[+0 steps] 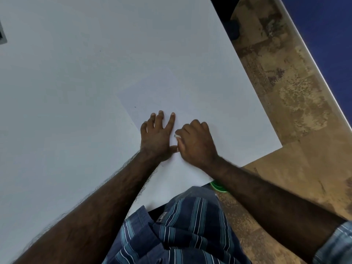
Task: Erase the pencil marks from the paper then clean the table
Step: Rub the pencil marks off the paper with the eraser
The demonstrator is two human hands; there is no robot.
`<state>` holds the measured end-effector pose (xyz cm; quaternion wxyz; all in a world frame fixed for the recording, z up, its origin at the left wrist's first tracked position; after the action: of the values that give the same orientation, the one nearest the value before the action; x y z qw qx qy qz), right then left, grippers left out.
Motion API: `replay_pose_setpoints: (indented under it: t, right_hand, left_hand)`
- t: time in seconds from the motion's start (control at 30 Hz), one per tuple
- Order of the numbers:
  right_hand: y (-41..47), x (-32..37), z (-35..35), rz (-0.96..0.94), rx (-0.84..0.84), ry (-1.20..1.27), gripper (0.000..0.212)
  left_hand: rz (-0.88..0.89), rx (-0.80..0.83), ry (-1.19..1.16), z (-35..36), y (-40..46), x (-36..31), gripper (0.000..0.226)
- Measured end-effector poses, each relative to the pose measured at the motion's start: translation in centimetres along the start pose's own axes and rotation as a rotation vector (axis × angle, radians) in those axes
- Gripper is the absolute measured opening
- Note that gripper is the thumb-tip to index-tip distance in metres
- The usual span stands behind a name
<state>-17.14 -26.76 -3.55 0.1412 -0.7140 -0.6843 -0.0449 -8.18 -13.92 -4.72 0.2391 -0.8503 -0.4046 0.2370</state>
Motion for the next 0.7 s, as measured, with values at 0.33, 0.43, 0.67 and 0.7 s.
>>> replay_pose_setpoints:
  t: [0.33,0.43,0.67,0.7]
  right_hand:
    - [3.7,-5.7,-2.5,0.274,-0.076,0.106,0.009]
    - [1.4,-5.2,-2.4,0.288,-0.022,0.132,0.007]
    - [0.6,-5.0,-1.0,0.283,-0.015,0.139,0.008]
    - [0.6,-4.9,-1.0,0.287,-0.019,0.142,0.007]
  left_hand:
    - [-0.009,0.006,0.01,-0.7,-0.5,-0.3,0.118]
    - [-0.018,0.017,0.017,-1.1,-0.5,-0.5,0.119]
    - [0.049,-0.05,-0.043,-2.6,0.4,-2.2,0.115]
    - [0.061,-0.035,-0.065,-2.6,0.6,-2.4,0.117]
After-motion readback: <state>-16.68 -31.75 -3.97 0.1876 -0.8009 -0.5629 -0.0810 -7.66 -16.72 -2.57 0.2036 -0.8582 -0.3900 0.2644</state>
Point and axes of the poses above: each hand's wrist, its own y-axis towards the middle knuckle, its own z-axis out of the palm, x = y × z, the point moved 2 cm from there along y, towards the middle knuckle, and after that the axes turned 10 degrees about x, right-handed, at the moved point
